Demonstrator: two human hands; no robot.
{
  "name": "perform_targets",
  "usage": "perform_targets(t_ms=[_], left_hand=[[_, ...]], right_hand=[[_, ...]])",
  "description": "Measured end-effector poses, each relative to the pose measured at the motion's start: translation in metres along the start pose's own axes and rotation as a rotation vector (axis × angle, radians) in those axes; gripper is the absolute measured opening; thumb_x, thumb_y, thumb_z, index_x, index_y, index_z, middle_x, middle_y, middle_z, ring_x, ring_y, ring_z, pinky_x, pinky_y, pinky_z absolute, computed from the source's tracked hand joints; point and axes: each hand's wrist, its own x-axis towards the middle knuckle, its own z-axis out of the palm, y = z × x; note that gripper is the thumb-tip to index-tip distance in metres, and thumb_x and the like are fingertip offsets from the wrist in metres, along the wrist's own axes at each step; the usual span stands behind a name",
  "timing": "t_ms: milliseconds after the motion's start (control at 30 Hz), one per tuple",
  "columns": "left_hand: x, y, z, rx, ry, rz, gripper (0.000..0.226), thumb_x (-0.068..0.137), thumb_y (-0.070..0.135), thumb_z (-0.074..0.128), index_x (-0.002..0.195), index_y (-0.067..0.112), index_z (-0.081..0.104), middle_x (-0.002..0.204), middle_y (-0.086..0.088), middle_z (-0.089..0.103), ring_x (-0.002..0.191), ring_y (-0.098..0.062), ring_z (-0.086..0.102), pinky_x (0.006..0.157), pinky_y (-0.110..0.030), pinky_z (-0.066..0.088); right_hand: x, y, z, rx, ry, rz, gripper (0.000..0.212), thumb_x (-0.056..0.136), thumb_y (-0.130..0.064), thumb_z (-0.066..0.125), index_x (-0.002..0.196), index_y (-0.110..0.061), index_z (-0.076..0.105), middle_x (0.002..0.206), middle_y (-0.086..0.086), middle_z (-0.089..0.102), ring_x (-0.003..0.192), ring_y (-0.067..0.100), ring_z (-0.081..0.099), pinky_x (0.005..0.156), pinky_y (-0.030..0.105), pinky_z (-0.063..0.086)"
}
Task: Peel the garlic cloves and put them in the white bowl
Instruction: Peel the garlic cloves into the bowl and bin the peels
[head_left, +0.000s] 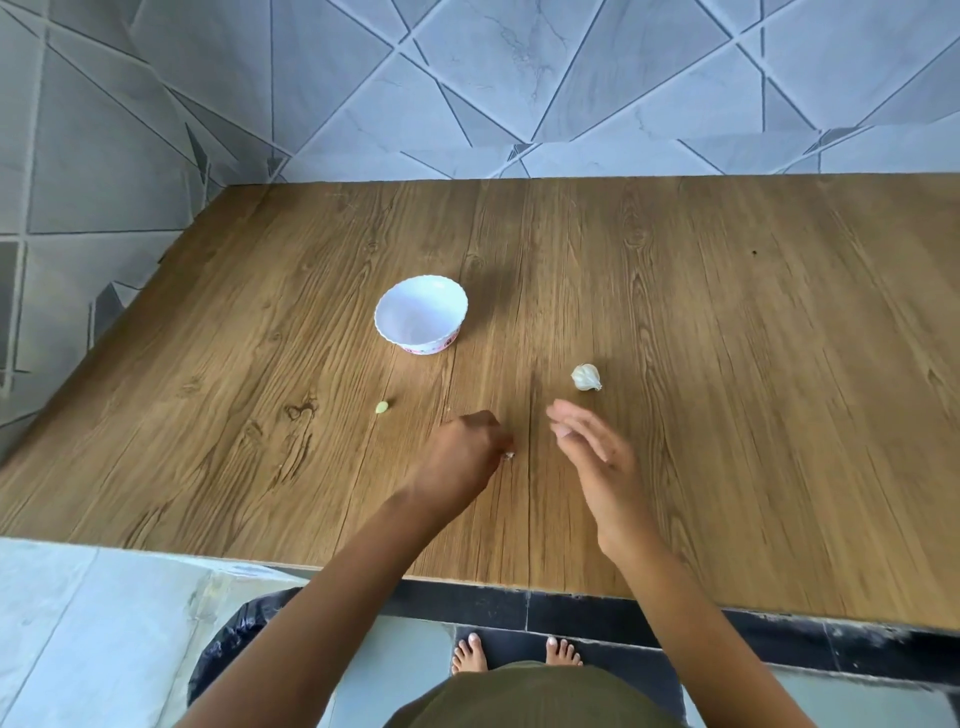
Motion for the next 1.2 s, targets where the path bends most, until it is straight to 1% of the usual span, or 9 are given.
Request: perform_targets(t_ms=[133,233,300,367,467,600,800,1000,1200], left_hand=[[0.008,0.002,0.001,0.025,-0.002,-0.016,0.016,0.088,0.005,0.056,0.096,0.011,0.069,0.092,-0.004,0.067,0.079,-0.019,0.064,0.068,-0.027,0.05],[0.015,-0.002,-0.017,-0.24,0.016,-0.16,0.01,0.08,0.003,0.067,0.086,0.008,0.072,0.082,-0.002,0.071,0.072,-0.011,0.064,0.066,-0.014,0.047],[0.018,-0.005,-0.034,-0.478,0.046,-0.23,0.012,0.077,-0.001,0.068,0.083,0.009,0.073,0.077,-0.005,0.071,0.066,-0.009,0.062,0.067,-0.016,0.049],[0.022,0.002,-0.047,-0.612,-0.007,-0.187,0.014,0.078,-0.003,0.068,0.083,0.009,0.073,0.077,-0.007,0.072,0.069,-0.014,0.064,0.071,-0.026,0.053],[0.022,0.024,-0.047,-0.449,-0.06,0.015,0.019,0.08,-0.005,0.063,0.089,0.007,0.075,0.081,-0.006,0.073,0.071,-0.014,0.066,0.068,-0.019,0.05],[0.021,0.029,-0.042,-0.307,-0.052,0.049,0.024,0.083,-0.004,0.058,0.099,0.006,0.074,0.091,-0.008,0.074,0.08,-0.017,0.068,0.072,-0.019,0.049],[0.019,0.037,-0.034,-0.324,0.026,0.055,0.017,0.075,-0.004,0.064,0.085,0.008,0.073,0.082,-0.005,0.07,0.075,-0.018,0.064,0.07,-0.037,0.053],[0.018,0.021,-0.045,-0.557,0.013,-0.034,0.029,0.076,-0.014,0.055,0.088,0.005,0.074,0.084,-0.004,0.074,0.08,-0.015,0.07,0.079,-0.027,0.055],[0.016,-0.005,-0.052,-0.573,0.128,-0.189,0.025,0.079,-0.013,0.056,0.085,0.005,0.072,0.073,0.001,0.068,0.068,-0.012,0.065,0.072,-0.025,0.054]], right_hand=[[0.006,-0.007,0.006,0.424,0.025,0.205,0.024,0.098,-0.019,0.042,0.114,-0.021,0.059,0.12,-0.001,0.063,0.112,0.01,0.059,0.096,0.026,0.046],[0.01,-0.014,0.012,0.634,0.031,0.339,0.027,0.1,-0.02,0.038,0.117,-0.013,0.058,0.12,0.005,0.063,0.112,0.014,0.059,0.094,0.027,0.047],[0.012,-0.019,0.016,0.736,0.047,0.446,0.029,0.1,-0.021,0.037,0.114,-0.007,0.059,0.116,0.01,0.064,0.11,0.019,0.06,0.094,0.031,0.048],[0.014,-0.024,0.02,0.86,0.066,0.554,0.03,0.1,-0.02,0.038,0.106,-0.001,0.061,0.103,0.014,0.065,0.101,0.023,0.062,0.092,0.036,0.049],[0.014,-0.032,0.026,1.027,0.08,0.666,0.028,0.099,-0.016,0.04,0.093,0.003,0.06,0.09,0.017,0.063,0.09,0.025,0.062,0.083,0.037,0.052],[0.016,-0.036,0.029,1.091,0.167,0.717,0.023,0.098,-0.01,0.039,0.086,0.001,0.056,0.087,0.018,0.059,0.081,0.024,0.059,0.083,0.034,0.053],[0.014,-0.036,0.03,1.094,0.191,0.708,0.026,0.092,-0.001,0.039,0.074,0.0,0.057,0.06,0.013,0.064,0.054,0.019,0.065,0.048,0.025,0.054],[0.015,-0.034,0.028,1.099,0.184,0.67,0.027,0.099,-0.01,0.037,0.092,0.007,0.057,0.082,0.019,0.061,0.078,0.026,0.061,0.076,0.034,0.052],[0.011,-0.033,0.021,1.106,0.184,0.623,0.032,0.099,-0.011,0.036,0.089,0.006,0.061,0.085,0.017,0.06,0.084,0.025,0.059,0.076,0.038,0.051]])
